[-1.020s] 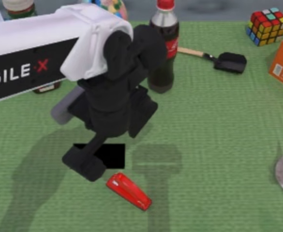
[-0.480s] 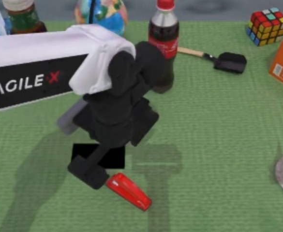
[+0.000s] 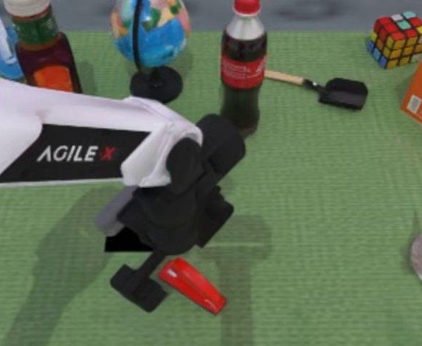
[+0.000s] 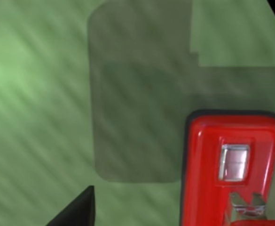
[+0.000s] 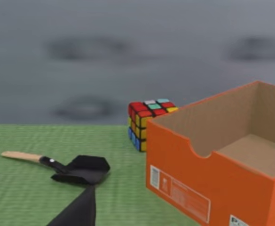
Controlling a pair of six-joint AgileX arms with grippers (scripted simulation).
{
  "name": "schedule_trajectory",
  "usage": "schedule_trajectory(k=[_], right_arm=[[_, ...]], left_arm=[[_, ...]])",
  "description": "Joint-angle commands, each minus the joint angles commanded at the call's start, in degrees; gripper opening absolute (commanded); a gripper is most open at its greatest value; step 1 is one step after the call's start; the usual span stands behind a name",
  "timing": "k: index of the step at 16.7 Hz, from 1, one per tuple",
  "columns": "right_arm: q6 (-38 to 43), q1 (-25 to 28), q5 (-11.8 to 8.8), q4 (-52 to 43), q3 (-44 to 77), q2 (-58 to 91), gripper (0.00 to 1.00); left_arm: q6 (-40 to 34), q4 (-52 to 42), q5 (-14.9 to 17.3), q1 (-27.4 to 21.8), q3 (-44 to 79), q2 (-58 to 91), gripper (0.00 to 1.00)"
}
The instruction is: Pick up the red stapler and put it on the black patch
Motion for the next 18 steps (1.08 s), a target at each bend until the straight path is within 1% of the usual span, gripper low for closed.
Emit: schedule_trajectory(k=[3, 16, 17, 18], right_arm=[[0.0, 0.0, 0.0, 0.0, 0.0, 0.0, 1.00], [0.0, 0.0, 0.0, 0.0, 0.0, 0.0, 1.00], [0.0, 0.0, 0.0, 0.0, 0.0, 0.0, 1.00], [0.0, 0.0, 0.0, 0.0, 0.0, 0.0, 1.00]], left_arm=[[0.0, 0.0, 0.0, 0.0, 0.0, 0.0, 1.00], [0.0, 0.0, 0.0, 0.0, 0.0, 0.0, 0.02], [0.0, 0.0, 0.0, 0.0, 0.0, 0.0, 0.00], [0.0, 0.0, 0.0, 0.0, 0.0, 0.0, 0.00]])
